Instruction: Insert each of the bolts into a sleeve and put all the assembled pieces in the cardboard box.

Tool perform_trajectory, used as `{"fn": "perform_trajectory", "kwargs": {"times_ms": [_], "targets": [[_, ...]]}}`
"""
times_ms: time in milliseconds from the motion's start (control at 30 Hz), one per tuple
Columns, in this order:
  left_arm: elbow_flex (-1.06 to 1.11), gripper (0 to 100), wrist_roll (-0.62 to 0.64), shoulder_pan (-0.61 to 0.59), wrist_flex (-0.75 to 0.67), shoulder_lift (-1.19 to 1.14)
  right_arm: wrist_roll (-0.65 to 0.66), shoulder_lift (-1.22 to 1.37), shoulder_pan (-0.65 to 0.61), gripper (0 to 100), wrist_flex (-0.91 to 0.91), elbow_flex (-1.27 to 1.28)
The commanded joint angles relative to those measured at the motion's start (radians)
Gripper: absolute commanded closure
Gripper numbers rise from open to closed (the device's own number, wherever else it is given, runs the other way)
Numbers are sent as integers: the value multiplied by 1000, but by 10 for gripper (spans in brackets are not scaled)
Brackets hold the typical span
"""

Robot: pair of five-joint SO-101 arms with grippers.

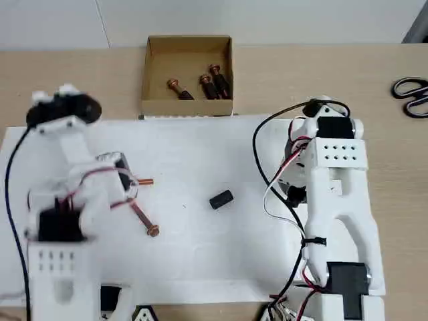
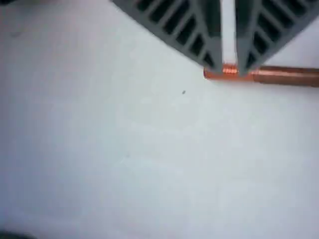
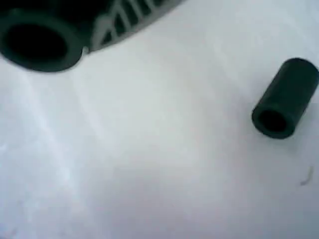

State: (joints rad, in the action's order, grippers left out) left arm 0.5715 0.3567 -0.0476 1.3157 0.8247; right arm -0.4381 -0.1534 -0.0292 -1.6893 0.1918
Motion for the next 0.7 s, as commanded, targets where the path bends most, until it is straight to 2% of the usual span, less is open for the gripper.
{"fn": "perform_trajectory", "kwargs": {"times_ms": [0,200,400,533,667], "targets": [[-153,994,63,-8,92,-130,9,-50,5,996,-15,-40],[-188,994,224,-6,120,-224,8,-50,4,996,-5,34],[-188,993,512,-14,121,-287,8,-50,5,996,-5,95],[-188,993,717,-72,117,-381,8,-50,5,996,-4,104],[-193,993,735,-146,117,-523,8,-50,5,996,-4,104]]}}
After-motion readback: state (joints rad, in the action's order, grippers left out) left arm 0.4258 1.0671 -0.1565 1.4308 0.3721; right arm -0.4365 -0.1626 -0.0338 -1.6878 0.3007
